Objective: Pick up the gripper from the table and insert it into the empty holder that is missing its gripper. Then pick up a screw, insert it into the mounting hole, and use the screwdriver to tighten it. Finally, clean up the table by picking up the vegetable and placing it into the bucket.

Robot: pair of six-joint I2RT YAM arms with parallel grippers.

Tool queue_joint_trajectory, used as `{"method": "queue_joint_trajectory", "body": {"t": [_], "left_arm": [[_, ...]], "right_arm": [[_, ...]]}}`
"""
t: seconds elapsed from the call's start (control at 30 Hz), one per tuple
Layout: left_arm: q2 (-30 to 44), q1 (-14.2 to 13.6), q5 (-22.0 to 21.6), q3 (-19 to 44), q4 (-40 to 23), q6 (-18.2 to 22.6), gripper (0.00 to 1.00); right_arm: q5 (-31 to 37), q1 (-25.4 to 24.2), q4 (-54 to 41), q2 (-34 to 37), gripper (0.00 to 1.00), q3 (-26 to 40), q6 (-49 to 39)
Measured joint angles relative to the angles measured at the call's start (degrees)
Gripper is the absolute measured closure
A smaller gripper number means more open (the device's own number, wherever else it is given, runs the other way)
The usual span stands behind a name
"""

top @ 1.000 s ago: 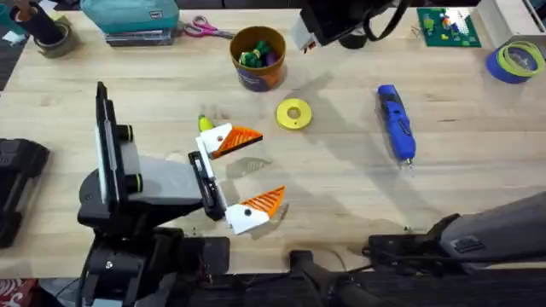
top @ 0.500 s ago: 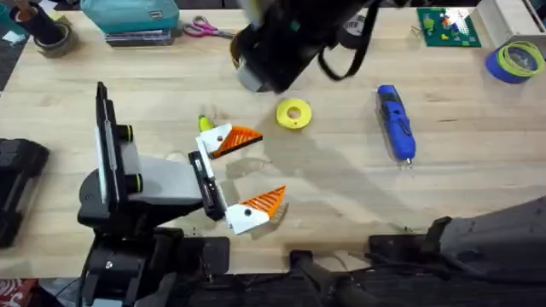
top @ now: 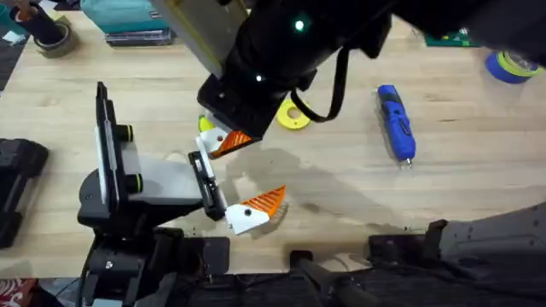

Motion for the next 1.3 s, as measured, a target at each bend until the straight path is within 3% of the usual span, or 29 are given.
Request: {"method": "queue_joint_trajectory", "body": {"t": [1.3], "left_arm": [[0.0,0.0,0.0,0.0,0.0,0.0,0.015]], "right_arm": [[-1.5,2.9,0.0,4.1,0.996,2.9,-0.4]]}}
